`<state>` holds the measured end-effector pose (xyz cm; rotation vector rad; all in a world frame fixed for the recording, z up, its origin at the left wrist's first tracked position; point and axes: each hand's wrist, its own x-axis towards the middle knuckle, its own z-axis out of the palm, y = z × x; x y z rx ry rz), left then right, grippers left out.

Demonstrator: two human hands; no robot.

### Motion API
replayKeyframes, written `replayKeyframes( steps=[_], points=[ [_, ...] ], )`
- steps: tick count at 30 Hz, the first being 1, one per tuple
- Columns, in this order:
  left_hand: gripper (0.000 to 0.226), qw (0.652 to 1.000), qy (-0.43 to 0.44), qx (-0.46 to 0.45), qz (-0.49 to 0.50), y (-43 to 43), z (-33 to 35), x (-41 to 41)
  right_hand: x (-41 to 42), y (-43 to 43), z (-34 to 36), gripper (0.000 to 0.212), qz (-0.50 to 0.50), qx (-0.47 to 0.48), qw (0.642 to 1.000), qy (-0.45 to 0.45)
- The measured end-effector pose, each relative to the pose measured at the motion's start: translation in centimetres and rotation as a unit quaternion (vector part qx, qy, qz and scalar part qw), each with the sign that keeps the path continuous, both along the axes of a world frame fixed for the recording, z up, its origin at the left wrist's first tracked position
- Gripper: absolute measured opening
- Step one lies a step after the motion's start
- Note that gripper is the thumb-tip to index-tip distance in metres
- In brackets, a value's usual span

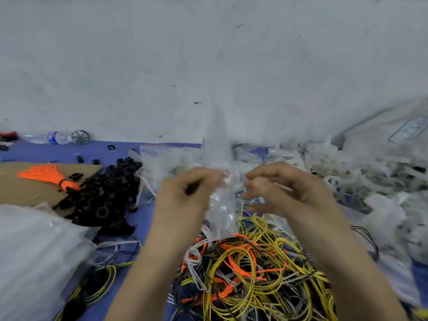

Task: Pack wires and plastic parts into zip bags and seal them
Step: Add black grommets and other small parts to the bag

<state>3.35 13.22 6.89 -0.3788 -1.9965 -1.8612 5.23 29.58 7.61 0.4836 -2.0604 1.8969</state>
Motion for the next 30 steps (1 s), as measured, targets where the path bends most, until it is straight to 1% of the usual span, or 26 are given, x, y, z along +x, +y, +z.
replayKeyframes(
  steps=[2, 4, 7, 9, 12, 14, 16, 18, 20, 22, 24, 25, 26, 28, 29, 30],
  points=[
    [0.016, 0.997, 0.01, -0.075, -0.027, 1.3, -0.6, 0.3, -0.3, -0.9, -0.5, 0.006, -0.026, 0.008, 0.999, -0.017],
    [0.014, 0.994, 0.011, -0.107, -0.029, 1.6, -1.0, 0.3, -0.6, -1.1, -0.8, 0.005, -0.06, 0.003, 0.998, -0.034],
    [0.017, 0.994, 0.008, -0.109, -0.02, 1.4, -1.2, 0.0, -0.7, -1.0, -1.0, 0.007, -0.06, -0.009, 0.997, -0.056],
    [0.02, 0.993, 0.012, -0.117, -0.015, 1.4, -1.2, -0.1, -0.7, -1.3, -1.2, 0.014, -0.06, 0.0, 0.996, -0.066],
    [0.025, 0.993, 0.011, -0.117, -0.018, 1.6, -1.2, 0.0, -0.8, -1.6, -1.4, 0.015, -0.085, 0.017, 0.994, -0.07],
    [0.027, 0.994, 0.004, -0.106, -0.013, 1.6, -1.1, 0.0, -1.0, -1.5, -1.5, 0.018, -0.111, 0.039, 0.99, -0.073],
    [0.027, 0.995, -0.003, -0.095, 0.012, 1.5, -1.0, -0.2, -1.1, -1.2, -1.5, 0.018, -0.151, 0.09, 0.982, -0.069],
    [0.028, 0.997, -0.016, -0.068, 0.045, 1.3, -1.1, -0.5, -1.1, -0.8, -1.4, 0.019, -0.184, 0.161, 0.967, -0.072],
    [0.029, 0.996, -0.052, -0.036, 0.061, 1.5, -1.3, -0.8, -0.6, -0.9, -1.0, 0.024, -0.181, 0.183, 0.962, -0.086],
    [0.025, 0.992, -0.118, -0.001, 0.043, 1.9, -1.5, -0.9, 0.2, -1.1, -0.2, 0.029, -0.128, 0.125, 0.981, -0.075],
    [0.023, 0.983, -0.175, 0.044, 0.016, 2.3, -1.7, -0.8, 1.3, -1.6, 0.7, 0.028, -0.022, 0.072, 0.994, -0.081],
    [0.021, 0.978, -0.195, 0.075, 0.0, 2.4, -1.8, -0.7, 1.9, -2.0, 1.0, 0.024, 0.033, 0.09, 0.992, -0.088],
    [0.021, 0.971, -0.209, 0.116, -0.02, 2.4, -1.7, -0.6, 2.3, -2.3, 1.0, 0.019, 0.066, 0.144, 0.983, -0.088],
    [0.02, 0.945, -0.241, 0.214, -0.059, 2.5, -1.4, -0.5, 2.3, -2.6, 0.5, 0.008, 0.052, 0.278, 0.957, -0.067],
    [0.018, 0.929, -0.256, 0.257, -0.068, 2.5, -1.2, -0.4, 2.1, -2.8, 0.1, 0.011, 0.024, 0.315, 0.947, -0.053],
    [0.015, 0.916, -0.267, 0.291, -0.074, 2.6, -1.1, -0.4, 1.8, -3.0, -0.2, 0.017, -0.003, 0.33, 0.943, -0.044]
  ],
)
